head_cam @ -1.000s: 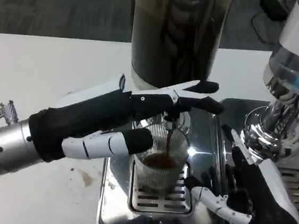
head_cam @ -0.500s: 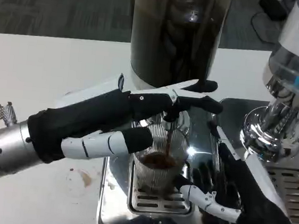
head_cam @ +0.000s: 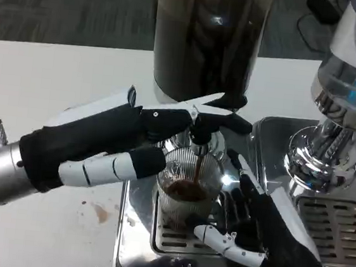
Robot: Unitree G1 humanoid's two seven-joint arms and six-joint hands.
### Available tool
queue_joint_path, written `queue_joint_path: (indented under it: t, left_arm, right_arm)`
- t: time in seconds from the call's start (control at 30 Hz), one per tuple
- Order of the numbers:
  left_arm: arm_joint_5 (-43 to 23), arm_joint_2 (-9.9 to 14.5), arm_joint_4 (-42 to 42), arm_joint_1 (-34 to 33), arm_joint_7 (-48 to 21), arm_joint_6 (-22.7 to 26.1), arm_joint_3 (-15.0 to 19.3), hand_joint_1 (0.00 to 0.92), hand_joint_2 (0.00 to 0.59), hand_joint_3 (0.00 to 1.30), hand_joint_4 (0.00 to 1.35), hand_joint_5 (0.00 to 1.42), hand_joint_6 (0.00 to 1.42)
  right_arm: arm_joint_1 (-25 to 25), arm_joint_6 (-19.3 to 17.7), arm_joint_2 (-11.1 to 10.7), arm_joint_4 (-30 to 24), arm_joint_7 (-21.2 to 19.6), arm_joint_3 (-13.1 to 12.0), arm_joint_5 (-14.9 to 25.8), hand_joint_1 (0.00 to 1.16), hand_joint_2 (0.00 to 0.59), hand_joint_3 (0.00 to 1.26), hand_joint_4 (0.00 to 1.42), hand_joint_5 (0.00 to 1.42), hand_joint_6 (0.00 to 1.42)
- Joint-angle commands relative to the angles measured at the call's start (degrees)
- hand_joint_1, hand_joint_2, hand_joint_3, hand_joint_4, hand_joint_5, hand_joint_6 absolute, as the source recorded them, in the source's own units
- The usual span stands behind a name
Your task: Grasp the cup under the faucet to collect the drink, then remove the cup.
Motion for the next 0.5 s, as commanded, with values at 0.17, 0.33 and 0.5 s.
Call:
queue_joint_path:
  t: [0.17,0.33,0.5]
  left_arm:
    - [0.3,0.6,0.7,1.6,-1.4,0.0,0.7,0.000,0.152,0.21,0.00,0.09,0.00]
    - [1.0,0.4,-0.3,2.3,0.4,0.2,1.1,0.000,0.152,0.22,0.00,0.10,0.00]
    - [1.8,0.1,-1.6,2.8,2.9,0.6,1.2,0.000,0.152,0.22,0.00,0.10,0.00]
  right_arm:
    - [-2.4,-0.4,0.9,3.4,-1.5,0.8,-1.0,0.63,0.175,0.00,0.00,0.00,0.00]
    - [-3.9,-0.5,0.5,4.5,-0.7,0.8,-0.3,0.63,0.173,0.00,0.00,0.00,0.00]
    - [-5.3,-0.7,0.1,5.7,0.2,0.2,1.0,0.63,0.167,0.00,0.00,0.00,0.00]
